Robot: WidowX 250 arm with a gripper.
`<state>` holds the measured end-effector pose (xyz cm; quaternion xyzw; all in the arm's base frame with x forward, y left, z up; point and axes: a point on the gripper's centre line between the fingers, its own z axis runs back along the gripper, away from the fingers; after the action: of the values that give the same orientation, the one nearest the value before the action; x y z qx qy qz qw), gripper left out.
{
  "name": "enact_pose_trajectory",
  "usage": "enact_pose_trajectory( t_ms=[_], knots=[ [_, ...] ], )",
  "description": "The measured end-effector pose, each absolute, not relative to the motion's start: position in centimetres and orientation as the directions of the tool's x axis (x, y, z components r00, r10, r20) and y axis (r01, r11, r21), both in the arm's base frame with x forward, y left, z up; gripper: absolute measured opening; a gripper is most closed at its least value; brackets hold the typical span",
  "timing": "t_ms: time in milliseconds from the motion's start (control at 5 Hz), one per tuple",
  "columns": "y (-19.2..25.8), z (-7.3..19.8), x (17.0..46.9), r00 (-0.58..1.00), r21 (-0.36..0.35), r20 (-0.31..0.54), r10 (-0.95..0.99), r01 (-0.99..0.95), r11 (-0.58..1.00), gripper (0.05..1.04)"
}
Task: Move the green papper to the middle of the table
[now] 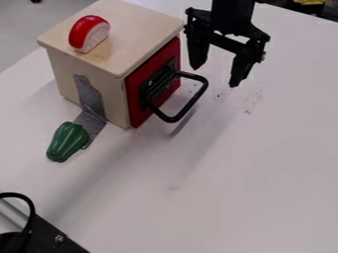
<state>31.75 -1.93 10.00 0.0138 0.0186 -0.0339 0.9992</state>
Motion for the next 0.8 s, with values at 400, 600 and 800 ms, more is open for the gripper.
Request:
enact_pose_trajectory(
  t_ms=[400, 600, 800],
  knots=[
    [-2.1, 10.0, 30.1, 0.996, -0.012, -0.058, -0.069, 0.069, 0.998, 0.999],
    [-1.4, 12.9, 28.2, 0.997, -0.035, 0.026, -0.067, 0.068, 0.997, 0.999],
    [-0.2, 14.1, 25.5, 0.998, -0.018, 0.027, -0.054, 0.054, 0.998, 0.999]
  ],
)
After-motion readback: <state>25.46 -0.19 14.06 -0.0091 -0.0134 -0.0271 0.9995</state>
